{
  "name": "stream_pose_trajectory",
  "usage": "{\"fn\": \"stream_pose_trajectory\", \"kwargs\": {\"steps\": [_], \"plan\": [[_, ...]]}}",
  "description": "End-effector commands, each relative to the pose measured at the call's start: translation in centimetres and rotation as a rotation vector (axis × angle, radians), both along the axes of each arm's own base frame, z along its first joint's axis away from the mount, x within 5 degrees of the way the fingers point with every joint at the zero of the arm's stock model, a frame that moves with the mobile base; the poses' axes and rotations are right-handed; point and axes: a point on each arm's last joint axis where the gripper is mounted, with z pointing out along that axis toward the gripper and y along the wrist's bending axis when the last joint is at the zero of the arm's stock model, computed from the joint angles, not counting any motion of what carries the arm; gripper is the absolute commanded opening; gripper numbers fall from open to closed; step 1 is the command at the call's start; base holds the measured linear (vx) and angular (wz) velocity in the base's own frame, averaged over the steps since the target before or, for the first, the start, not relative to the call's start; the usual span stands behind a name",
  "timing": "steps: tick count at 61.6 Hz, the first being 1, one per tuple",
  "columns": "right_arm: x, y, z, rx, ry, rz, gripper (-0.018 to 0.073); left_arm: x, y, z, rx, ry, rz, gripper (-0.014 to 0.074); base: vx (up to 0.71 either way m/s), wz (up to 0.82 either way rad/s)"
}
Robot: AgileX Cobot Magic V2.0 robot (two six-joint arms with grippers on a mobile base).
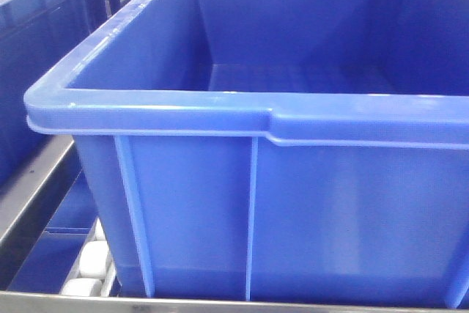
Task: Pick red cube and place on left shelf
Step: 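Approach the blue bin on the rack shelf, holding the red cube, then lower the right gripper into the blue bin and open it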
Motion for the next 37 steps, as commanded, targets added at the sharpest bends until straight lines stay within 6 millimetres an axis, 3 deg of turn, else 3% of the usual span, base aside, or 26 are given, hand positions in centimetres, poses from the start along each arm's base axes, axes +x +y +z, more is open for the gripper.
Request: {"fn": "stream_pose_trajectory", "kwargs": {"steps": [1, 16, 26, 37], "plan": [[2.6, 3.0, 0.1, -0.028, -0.015, 0.055, 0.0052, 0.0, 0.2, 0.0, -0.008, -0.071, 0.016, 0.0102, 0.00, 0.00], [9.4, 8.2, -5.6, -0.179, 0.201, 0.046, 0.0052, 0.0, 0.2, 0.0, -0.008, -0.071, 0.016, 0.0102, 0.00, 0.00], [11.8, 9.8, -7.8, -0.228, 0.269, 0.035, 0.0052, 0.0, 0.2, 0.0, -0.008, -0.071, 0.016, 0.0102, 0.00, 0.00], [12.9, 10.5, -10.3, -0.283, 0.345, 0.026, 0.0053, 0.0, 0.2, 0.0, -0.008, -0.071, 0.016, 0.0102, 0.00, 0.00]]}}
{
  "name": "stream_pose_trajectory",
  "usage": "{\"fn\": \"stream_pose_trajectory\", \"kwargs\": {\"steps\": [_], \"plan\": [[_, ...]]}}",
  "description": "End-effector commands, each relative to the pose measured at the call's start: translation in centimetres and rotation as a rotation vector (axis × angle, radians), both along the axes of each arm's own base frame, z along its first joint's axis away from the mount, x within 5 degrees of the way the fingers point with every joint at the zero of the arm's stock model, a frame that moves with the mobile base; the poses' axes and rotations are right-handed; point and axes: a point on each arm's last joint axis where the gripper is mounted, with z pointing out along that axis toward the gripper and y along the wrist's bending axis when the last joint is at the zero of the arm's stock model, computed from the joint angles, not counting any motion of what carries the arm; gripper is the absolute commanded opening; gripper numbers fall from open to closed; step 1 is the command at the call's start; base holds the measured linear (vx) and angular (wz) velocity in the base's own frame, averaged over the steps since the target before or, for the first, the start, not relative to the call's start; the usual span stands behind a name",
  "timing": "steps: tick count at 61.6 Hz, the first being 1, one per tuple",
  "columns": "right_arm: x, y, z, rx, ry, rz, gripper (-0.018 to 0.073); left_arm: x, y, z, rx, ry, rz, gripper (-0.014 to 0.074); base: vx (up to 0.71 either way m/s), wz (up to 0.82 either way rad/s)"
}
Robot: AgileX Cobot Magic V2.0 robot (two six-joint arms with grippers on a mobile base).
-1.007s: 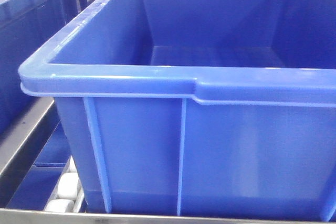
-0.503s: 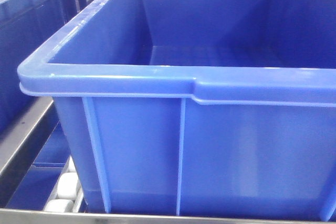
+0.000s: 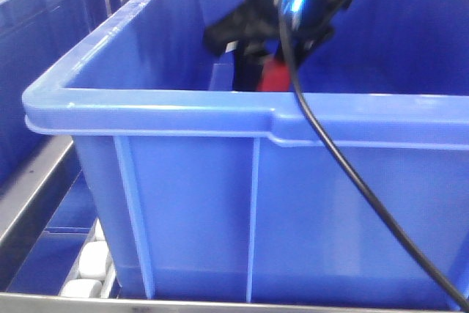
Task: Pick red cube and place on left shelf
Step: 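Lower the right gripper into the blue bin and open it, then raise the empty right gripper out of the blue bin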
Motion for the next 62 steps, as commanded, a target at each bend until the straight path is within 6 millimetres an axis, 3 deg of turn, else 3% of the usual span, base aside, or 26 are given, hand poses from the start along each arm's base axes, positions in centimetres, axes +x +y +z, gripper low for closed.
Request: {"fn": "stream_pose_trajectory", "kwargs": {"steps": [1, 11, 20, 55, 62], "plan": [[0.4, 0.0, 1.8, 0.015, -0.058, 0.010, 0.0054, 0.0, 0.2, 0.0, -0.008, -0.071, 0.016, 0.0102, 0.00, 0.00], [0.7, 0.0, -0.2, -0.042, 0.014, -0.001, 0.0113, 0.0, 0.2, 0.0, -0.008, -0.071, 0.016, 0.0102, 0.00, 0.00], [0.7, 0.0, -0.7, -0.058, 0.033, -0.004, 0.0204, 0.0, 0.2, 0.0, -0.008, -0.071, 0.016, 0.0102, 0.00, 0.00], [0.1, -1.0, 3.8, -0.064, -0.053, -0.013, 0.0614, 0.0, 0.2, 0.0, -0.008, -0.071, 0.016, 0.0102, 0.00, 0.00], [0.1, -1.3, 4.4, -0.089, -0.058, -0.019, 0.0626, 0.0, 0.2, 0.0, -0.008, -0.071, 0.016, 0.0102, 0.00, 0.00]]}}
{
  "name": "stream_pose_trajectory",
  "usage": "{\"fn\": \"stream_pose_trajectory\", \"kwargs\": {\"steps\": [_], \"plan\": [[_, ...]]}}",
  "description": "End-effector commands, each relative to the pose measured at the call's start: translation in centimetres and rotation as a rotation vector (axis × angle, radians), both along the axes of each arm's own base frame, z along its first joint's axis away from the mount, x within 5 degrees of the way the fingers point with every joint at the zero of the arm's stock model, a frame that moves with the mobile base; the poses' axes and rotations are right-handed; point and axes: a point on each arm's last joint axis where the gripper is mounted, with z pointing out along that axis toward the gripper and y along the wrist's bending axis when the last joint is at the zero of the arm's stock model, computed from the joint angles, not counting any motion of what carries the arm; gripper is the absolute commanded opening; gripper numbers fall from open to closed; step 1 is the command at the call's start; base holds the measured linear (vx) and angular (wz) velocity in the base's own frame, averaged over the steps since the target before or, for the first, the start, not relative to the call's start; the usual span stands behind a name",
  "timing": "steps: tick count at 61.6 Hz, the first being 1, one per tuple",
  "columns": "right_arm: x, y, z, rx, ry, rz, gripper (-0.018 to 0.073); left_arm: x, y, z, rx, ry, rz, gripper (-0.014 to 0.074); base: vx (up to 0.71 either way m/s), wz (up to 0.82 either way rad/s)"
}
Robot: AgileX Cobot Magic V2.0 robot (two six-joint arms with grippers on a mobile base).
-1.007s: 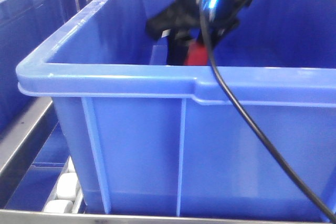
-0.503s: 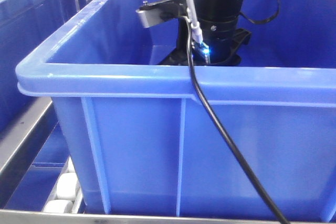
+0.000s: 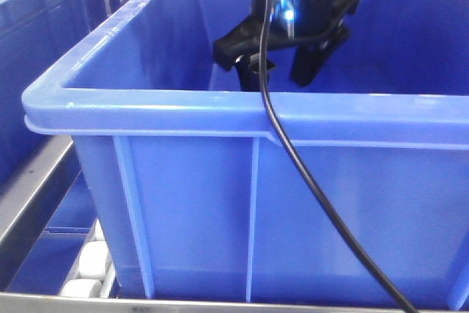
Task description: Pick red cube and place on left shelf
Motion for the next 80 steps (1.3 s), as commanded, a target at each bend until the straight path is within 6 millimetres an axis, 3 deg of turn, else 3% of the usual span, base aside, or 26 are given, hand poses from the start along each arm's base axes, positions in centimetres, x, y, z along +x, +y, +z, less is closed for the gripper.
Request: {"fn": "stream_pose_trajectory", "kwargs": {"steps": [1, 15, 22, 33, 37, 70, 80], "plan": [[-0.1, -0.8, 3.8, 0.018, -0.112, 0.010, 0.0626, 0.0, 0.2, 0.0, -0.008, -0.071, 0.016, 0.0102, 0.00, 0.00], [-1.5, -1.8, 7.3, 0.077, -0.182, -0.007, 0.0591, 0.0, 0.2, 0.0, -0.008, -0.071, 0.016, 0.0102, 0.00, 0.00], [-2.9, -2.9, 9.2, 0.117, -0.227, -0.011, 0.0430, 0.0, 0.2, 0.0, -0.008, -0.071, 0.016, 0.0102, 0.00, 0.00], [-6.1, -4.9, 10.2, 0.193, -0.317, 0.020, 0.0034, 0.0, 0.2, 0.0, -0.008, -0.071, 0.016, 0.0102, 0.00, 0.00], [-7.6, -5.9, 10.1, 0.230, -0.349, 0.029, 0.0072, 0.0, 0.2, 0.0, -0.008, -0.071, 0.016, 0.0102, 0.00, 0.00], [-22.7, -16.3, 8.9, 0.548, -0.704, 0.082, 0.0057, 0.0, 0.2, 0.0, -0.008, -0.071, 0.016, 0.0102, 0.00, 0.00], [-25.8, -18.5, 7.3, 0.599, -0.777, 0.082, 0.0057, 0.0, 0.2, 0.1, -0.008, -0.075, 0.017, 0.0102, 0.00, 0.00]]}}
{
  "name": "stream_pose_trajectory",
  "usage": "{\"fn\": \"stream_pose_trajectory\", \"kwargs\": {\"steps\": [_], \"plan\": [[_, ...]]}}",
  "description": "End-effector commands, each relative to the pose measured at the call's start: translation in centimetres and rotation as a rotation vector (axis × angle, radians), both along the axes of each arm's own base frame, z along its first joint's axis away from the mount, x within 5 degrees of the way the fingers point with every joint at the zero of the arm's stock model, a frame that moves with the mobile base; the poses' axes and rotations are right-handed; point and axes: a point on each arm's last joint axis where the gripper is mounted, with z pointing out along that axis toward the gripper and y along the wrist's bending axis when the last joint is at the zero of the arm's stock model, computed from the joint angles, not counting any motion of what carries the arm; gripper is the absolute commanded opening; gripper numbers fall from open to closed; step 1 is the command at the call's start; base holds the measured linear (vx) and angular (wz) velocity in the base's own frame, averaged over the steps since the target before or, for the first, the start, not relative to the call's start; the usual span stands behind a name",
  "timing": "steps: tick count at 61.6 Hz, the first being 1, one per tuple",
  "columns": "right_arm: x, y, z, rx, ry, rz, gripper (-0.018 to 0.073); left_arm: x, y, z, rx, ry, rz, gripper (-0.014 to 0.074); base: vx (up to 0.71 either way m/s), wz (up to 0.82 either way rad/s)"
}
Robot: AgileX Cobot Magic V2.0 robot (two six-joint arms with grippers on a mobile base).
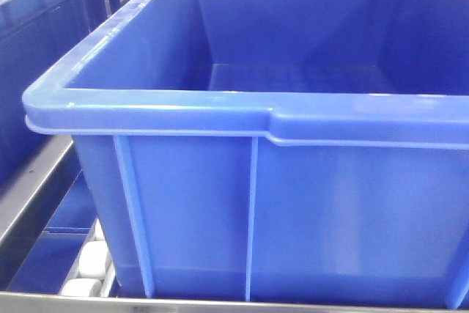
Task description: Pick red cube and place on left shelf
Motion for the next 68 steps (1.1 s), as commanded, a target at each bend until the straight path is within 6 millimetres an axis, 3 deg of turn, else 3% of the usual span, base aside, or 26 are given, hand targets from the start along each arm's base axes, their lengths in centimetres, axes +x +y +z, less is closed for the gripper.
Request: {"fn": "stream_pose_trajectory", "kwargs": {"steps": [1, 17, 54, 68], "plan": [[-1.4, -0.9, 0.6, 0.071, -0.128, 0.011, 0.0057, 0.0, 0.2, 0.1, -0.008, -0.075, 0.017, 0.0102, 0.00, 0.00], [-3.6, -2.6, -1.7, 0.117, -0.192, 0.010, 0.0057, 0.0, 0.2, 0.0, -0.008, -0.071, 0.016, 0.0102, 0.00, 0.00], [-3.4, -2.5, -2.2, 0.105, -0.203, -0.004, 0.0057, 0.0, 0.2, 0.0, -0.008, -0.071, 0.016, 0.0102, 0.00, 0.00], [-2.5, -2.4, -4.2, 0.215, -0.319, -0.147, 0.0057, 0.0, 0.2, 0.0, -0.008, -0.071, 0.016, 0.0102, 0.00, 0.00]]}}
